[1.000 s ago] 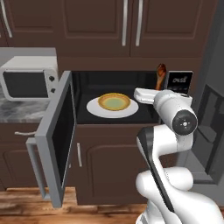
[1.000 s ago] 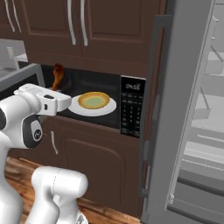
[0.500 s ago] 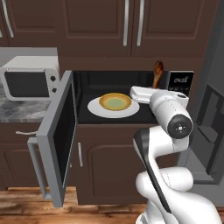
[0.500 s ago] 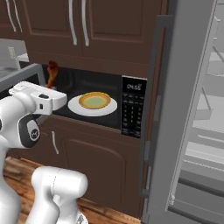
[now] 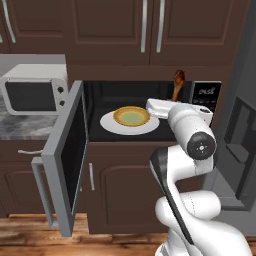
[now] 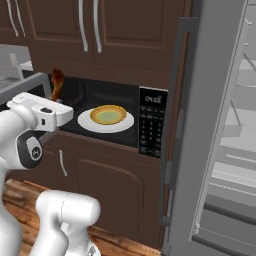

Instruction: Transport the chicken drumstick from the fridge to the microwave and turn on the microwave.

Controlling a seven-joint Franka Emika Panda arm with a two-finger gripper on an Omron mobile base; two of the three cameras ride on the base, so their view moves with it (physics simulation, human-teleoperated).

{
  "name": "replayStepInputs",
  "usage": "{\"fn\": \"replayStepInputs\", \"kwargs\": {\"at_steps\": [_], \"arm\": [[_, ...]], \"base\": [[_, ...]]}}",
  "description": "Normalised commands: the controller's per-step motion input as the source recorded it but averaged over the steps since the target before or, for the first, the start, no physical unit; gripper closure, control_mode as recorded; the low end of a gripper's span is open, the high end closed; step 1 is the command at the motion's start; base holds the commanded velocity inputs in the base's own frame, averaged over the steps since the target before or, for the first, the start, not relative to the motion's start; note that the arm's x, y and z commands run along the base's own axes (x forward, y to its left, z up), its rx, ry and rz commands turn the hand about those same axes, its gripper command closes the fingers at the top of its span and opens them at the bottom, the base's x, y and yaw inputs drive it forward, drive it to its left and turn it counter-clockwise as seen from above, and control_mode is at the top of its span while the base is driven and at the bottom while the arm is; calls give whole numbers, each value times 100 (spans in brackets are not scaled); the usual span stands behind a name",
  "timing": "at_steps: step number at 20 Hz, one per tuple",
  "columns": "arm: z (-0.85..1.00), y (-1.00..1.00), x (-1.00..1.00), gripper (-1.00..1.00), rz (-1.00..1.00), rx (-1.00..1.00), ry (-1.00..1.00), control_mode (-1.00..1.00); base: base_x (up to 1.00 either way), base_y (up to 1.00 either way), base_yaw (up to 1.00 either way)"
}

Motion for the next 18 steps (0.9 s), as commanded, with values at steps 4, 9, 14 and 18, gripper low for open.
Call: {"fn": "replayStepInputs", "kwargs": {"at_steps": [4,9,14,18], "arm": [[-38,0,-15,100,0,-1,0,-100],[-48,0,-26,100,0,-1,-1,-100],[-57,0,-48,100,0,-2,-7,-100],[-67,-7,-21,100,0,0,-5,-100]], "base": [[0,0,0],[0,0,0],[0,0,0],[0,0,0]]}}
